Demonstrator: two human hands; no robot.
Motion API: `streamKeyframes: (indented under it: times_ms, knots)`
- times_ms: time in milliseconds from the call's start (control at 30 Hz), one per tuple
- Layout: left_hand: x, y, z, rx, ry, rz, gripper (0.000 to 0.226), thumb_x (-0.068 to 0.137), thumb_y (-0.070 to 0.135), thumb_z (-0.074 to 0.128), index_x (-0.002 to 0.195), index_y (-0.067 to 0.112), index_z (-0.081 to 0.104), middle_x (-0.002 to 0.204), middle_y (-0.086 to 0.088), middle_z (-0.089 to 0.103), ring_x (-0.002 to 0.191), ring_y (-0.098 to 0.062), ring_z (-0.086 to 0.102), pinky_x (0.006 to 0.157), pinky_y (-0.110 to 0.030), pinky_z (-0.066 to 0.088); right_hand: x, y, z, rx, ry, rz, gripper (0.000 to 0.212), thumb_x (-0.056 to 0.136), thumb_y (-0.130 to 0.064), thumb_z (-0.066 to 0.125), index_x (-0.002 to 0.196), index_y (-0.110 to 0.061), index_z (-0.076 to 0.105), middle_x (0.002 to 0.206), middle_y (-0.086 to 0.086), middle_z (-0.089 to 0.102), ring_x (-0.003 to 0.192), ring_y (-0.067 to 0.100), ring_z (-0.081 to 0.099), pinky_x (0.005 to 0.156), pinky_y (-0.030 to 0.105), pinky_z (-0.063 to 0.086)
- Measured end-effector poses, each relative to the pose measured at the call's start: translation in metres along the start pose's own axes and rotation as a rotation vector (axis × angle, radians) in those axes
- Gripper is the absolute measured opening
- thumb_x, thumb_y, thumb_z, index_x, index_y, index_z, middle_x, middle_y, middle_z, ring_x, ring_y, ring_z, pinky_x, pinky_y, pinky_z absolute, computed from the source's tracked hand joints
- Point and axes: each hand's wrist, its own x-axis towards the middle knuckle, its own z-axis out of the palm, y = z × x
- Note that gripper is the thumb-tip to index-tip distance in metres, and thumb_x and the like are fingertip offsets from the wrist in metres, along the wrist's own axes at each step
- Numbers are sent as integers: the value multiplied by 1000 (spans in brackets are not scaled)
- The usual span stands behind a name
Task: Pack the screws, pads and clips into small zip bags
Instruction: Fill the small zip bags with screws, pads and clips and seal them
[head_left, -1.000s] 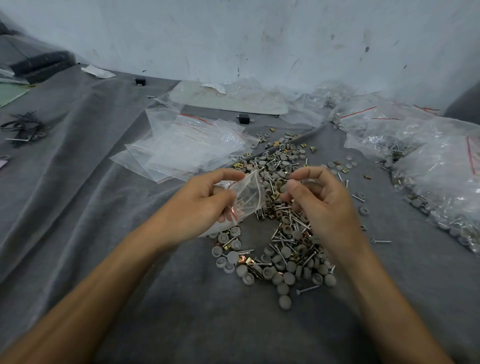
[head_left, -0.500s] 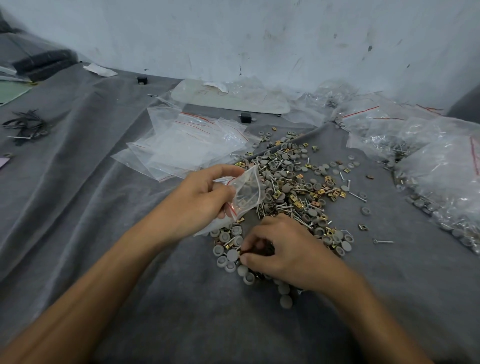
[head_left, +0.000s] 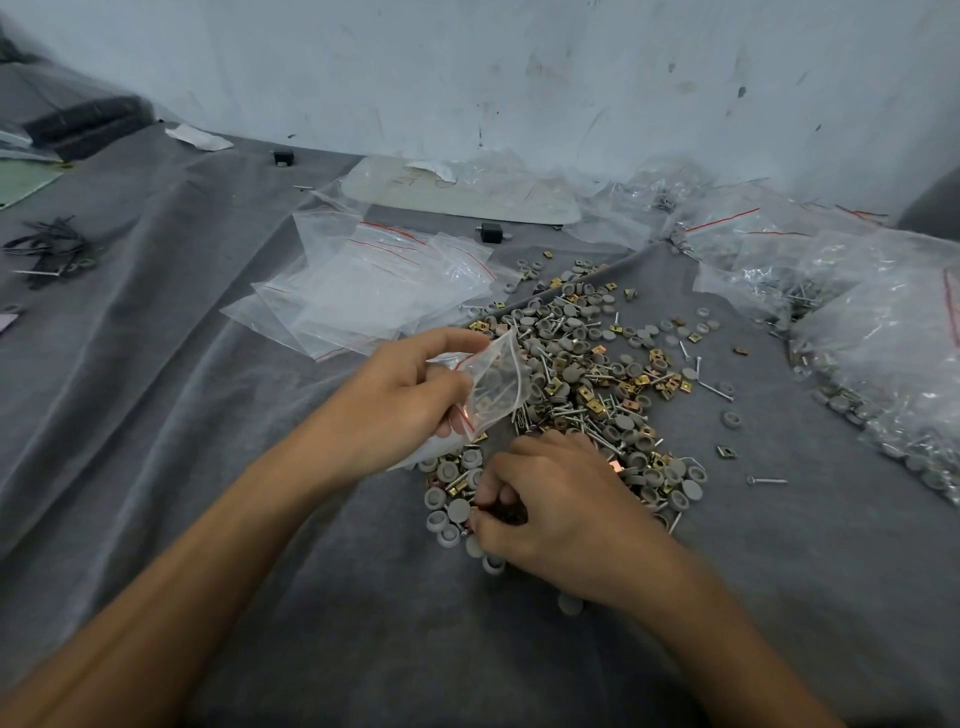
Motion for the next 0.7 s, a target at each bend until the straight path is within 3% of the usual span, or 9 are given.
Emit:
streamKeyframes:
  times_ms: [133, 267, 433, 533, 700]
  knots:
    - [1, -3, -1, -6, -16, -3, 34, 99, 10, 52, 122, 33, 64, 66, -11, 61, 61, -9, 56, 66, -29, 48, 2, -1, -6, 122, -31, 15, 15, 84, -43, 68, 80, -33, 58, 80, -17, 53, 83, 4, 50, 80, 27, 37]
    - [1, -4, -1, -20, -16, 2, 35, 87, 25, 53, 119, 36, 65, 63, -6, 62, 60, -7, 57, 64, -24, 49, -1, 16, -24, 312, 92, 108, 13, 82, -36, 76, 78, -28, 66, 79, -11, 63, 76, 5, 60, 64, 20, 46]
    - [-1, -4, -1, 9, -57, 1, 35, 91, 30, 52, 122, 42, 61, 74, -17, 67, 66, -17, 57, 74, -52, 52, -3, 39, -42, 553, 321, 228, 14, 87, -25, 76, 78, -22, 66, 67, -9, 61, 60, 6, 54, 54, 24, 44]
    - [-3, -3, 1, 58, -69, 16, 34, 93, 29, 51, 124, 42, 60, 67, -4, 66, 65, -17, 58, 72, -54, 52, -1, 35, -40, 697, 440, 211, 14, 91, -20, 74, 80, -19, 66, 62, -12, 56, 57, 4, 49, 51, 27, 46]
    - [-3, -3, 1, 72, -72, 9, 33, 95, 28, 52, 124, 40, 60, 67, -3, 66, 65, -20, 57, 71, -57, 51, 5, 17, -31, 756, 520, 115, 5, 90, -27, 76, 89, -22, 75, 69, -7, 65, 61, 1, 54, 56, 16, 44]
